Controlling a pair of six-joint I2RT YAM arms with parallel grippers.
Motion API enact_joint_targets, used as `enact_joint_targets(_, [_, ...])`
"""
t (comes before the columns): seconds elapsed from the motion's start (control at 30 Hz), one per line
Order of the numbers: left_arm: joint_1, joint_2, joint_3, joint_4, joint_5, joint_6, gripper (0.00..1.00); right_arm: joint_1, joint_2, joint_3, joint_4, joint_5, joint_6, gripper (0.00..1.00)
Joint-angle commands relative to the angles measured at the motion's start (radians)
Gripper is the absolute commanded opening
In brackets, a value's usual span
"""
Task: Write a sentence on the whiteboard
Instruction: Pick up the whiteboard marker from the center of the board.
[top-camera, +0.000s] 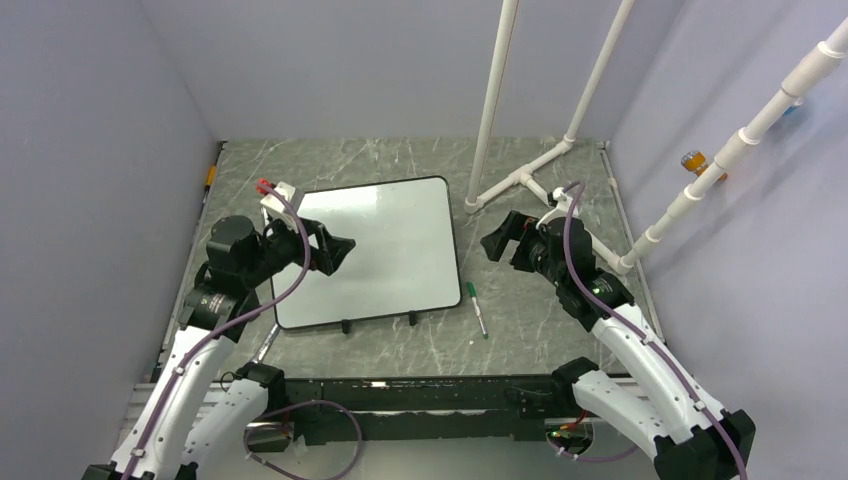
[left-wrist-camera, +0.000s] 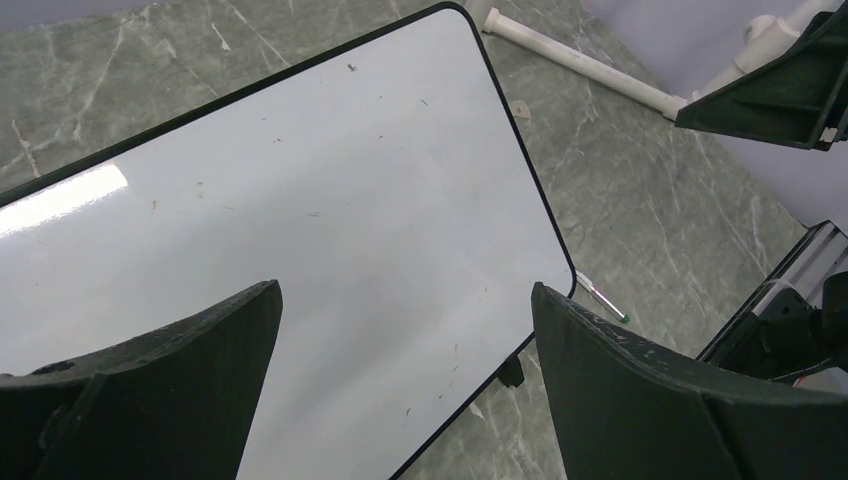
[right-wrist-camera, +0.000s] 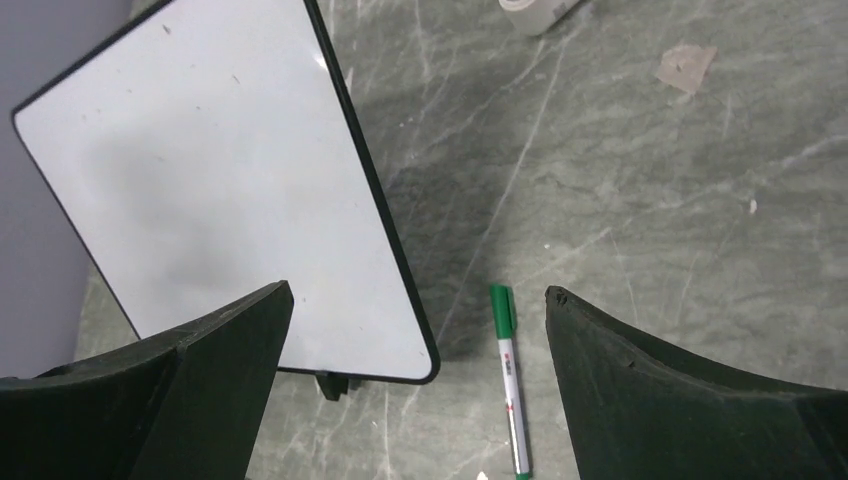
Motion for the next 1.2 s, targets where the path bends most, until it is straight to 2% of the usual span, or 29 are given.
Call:
enact_joint_targets(0.0, [-0.029, -0.002, 0.042, 0.006, 0.004, 0.018, 0.99, 0.011, -0.039, 0.012, -0.115, 0.060, 0.016, 1.00])
enact_joint_targets(0.17, [-0.069, 0.051, 0.057, -0.001, -0.011, 0.033, 0.99, 0.015, -0.034, 0.044, -0.226, 0.010, 0.020, 1.00])
enact_joint_targets(0.33, [-0.082, 0.107, 0.065, 0.008, 0.008, 0.040, 0.98, 0.045, 0.020, 0.103, -0.340, 0.051, 0.014, 1.00])
enact_joint_targets(0.53, [-0.087, 0.179, 0.087, -0.017, 0.001, 0.061, 0.89, 0.126, 0.107, 0.175, -0.447, 0.107, -0.038, 0.99])
enact_joint_targets(0.7, [-0.091, 0.193, 0.120, -0.055, -0.064, 0.096, 0.87, 0.206, 0.126, 0.126, -0.435, 0.144, -0.043, 0.93])
enact_joint_targets(0.9, [-0.092, 0.147, 0.103, -0.037, -0.042, 0.078, 0.88, 0.333, 0.138, 0.003, -0.339, 0.132, 0.022, 0.84])
enact_joint_targets(1.07, [-0.092, 0.060, 0.060, -0.015, -0.078, 0.071, 0.89, 0.443, 0.229, -0.022, -0.332, 0.252, 0.103, 0.78])
enact_joint_targets(1.17, [-0.091, 0.019, 0.038, -0.012, -0.086, 0.066, 0.88, 0.463, 0.261, -0.041, -0.325, 0.307, 0.135, 0.73])
